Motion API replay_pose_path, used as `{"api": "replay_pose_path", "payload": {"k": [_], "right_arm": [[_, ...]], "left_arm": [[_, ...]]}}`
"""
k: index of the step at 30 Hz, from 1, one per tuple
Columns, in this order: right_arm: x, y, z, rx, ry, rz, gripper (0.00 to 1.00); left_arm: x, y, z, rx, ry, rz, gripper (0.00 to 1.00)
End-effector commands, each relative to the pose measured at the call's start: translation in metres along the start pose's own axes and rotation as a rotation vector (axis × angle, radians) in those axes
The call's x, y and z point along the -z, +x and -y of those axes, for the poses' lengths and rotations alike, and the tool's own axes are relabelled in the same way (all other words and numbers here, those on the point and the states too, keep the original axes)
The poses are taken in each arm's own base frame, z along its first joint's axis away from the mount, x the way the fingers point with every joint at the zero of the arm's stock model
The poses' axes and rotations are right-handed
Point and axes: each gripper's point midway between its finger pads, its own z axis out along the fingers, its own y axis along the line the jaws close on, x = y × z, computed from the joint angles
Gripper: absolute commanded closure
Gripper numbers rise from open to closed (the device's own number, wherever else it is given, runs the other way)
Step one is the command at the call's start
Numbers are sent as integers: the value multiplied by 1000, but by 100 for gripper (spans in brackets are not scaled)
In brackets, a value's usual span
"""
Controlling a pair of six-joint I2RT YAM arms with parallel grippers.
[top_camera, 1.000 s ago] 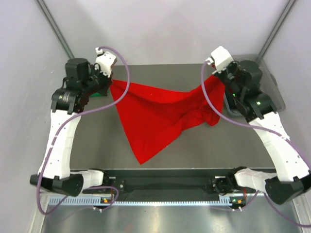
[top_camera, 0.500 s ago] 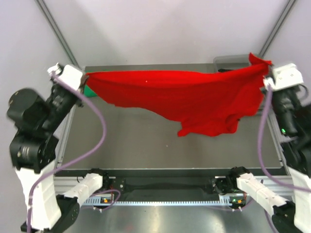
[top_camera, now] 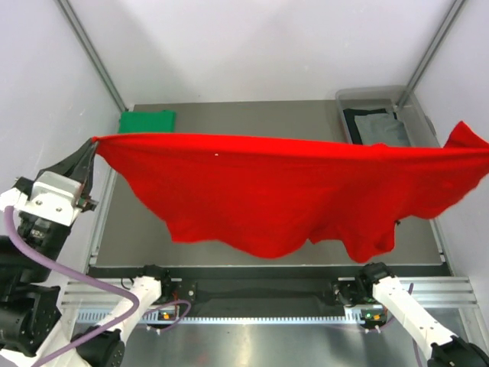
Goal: Fold and stack the t-shirts
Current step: Flatten the tshirt out
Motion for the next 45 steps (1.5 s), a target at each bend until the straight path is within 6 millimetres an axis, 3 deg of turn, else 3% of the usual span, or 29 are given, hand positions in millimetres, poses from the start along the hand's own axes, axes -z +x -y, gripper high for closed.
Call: {"api": "replay_pose_path", "payload": {"k": [1,4,6,7,8,9,10,12,13,14,15,17,18,19,20,21,22,23,25,26,28,29,31,32,34,37,40,41,45], "right_arm": [[-6,13,-4,50,8,-37,100],[-35,34,-25,85,-21,-54,100],[-63,64,-54,106,-72,-87,100],[-75,86,-78,122,-129,-117,100],[-88,102,-93,139,-159,-138,100],[-100,107,-98,143,-150,-127,100],[-108,131,-120,156,-197,-163,100],[-129,160,-144,191,-227,-183,100],[-130,191,-167,209,-272,-230,100],[-137,214,-183,234,-305,-262,100],[-144,224,-191,237,-304,-253,100],[-149,280,-218,247,-366,-355,100],[-158,290,-222,240,-357,-356,100],[-164,304,-221,234,-357,-382,100],[-169,337,-238,220,-393,-451,100],[-176,350,-241,217,-395,-472,100],[-189,356,-238,221,-387,-481,100],[-193,387,-257,219,-428,-538,100],[-216,400,-255,216,-392,-541,100],[-221,424,-268,209,-406,-574,100],[-243,432,-271,204,-391,-579,100],[-243,458,-288,189,-416,-622,100],[-256,483,-302,182,-421,-653,100],[-259,490,-307,168,-419,-667,100],[-273,497,-308,160,-392,-668,100],[-280,525,-321,142,-372,-696,100],[-290,530,-326,137,-365,-684,100],[-287,541,-333,133,-374,-699,100],[-290,551,-341,112,-361,-710,100]], "left_arm": [[-12,8,-22,-49,-96,-43,100],[-43,57,-15,-64,-57,-190,100],[-59,88,-7,-87,-19,-268,100],[-68,120,7,-94,28,-334,100],[-72,137,13,-107,48,-371,100],[-77,154,17,-132,66,-403,100],[-83,189,31,-140,101,-464,100],[-91,227,42,-162,128,-540,100],[-93,258,55,-163,160,-586,100],[-96,276,63,-168,181,-610,100],[-95,315,81,-171,232,-684,100],[-107,343,87,-186,223,-698,100],[-105,379,98,-201,246,-775,100],[-110,394,99,-206,239,-792,100],[-120,404,98,-211,222,-784,100],[-124,435,109,-197,256,-843,100],[-132,446,106,-189,252,-855,100],[-137,460,107,-181,257,-874,100],[-160,491,107,-152,254,-909,100],[-166,502,107,-145,253,-928,100],[-184,527,110,-138,267,-963,100],[-185,550,118,-133,286,-1005,100],[-201,555,113,-135,268,-1005,100],[-200,570,115,-136,259,-1040,100],[-215,573,104,-160,205,-1017,100],[-230,584,91,-197,123,-986,100],[-247,589,85,-215,86,-960,100],[-250,600,89,-217,93,-967,100],[-288,602,80,-206,50,-896,100]]}}
